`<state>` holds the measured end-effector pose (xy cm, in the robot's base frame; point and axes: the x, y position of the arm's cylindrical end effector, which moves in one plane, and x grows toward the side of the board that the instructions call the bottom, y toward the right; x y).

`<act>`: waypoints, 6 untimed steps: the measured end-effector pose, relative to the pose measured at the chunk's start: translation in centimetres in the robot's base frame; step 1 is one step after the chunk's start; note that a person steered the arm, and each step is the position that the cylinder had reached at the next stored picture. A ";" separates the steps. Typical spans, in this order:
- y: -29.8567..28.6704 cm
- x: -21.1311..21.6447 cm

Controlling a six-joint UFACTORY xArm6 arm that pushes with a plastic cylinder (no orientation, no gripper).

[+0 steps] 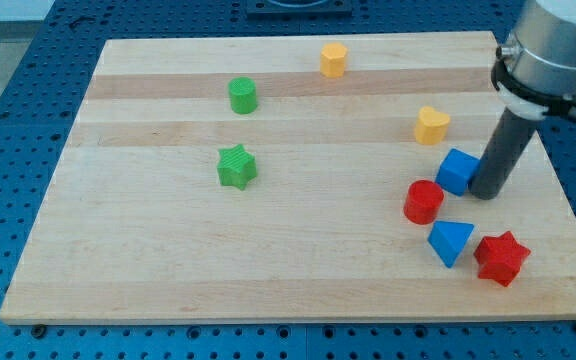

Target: Push the blue cube and the yellow heart towards the top side of the board

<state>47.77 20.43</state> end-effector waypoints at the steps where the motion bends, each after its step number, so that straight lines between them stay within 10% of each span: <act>1: -0.5 1.3; 3: -2.9 3.1; 6: -3.8 -7.3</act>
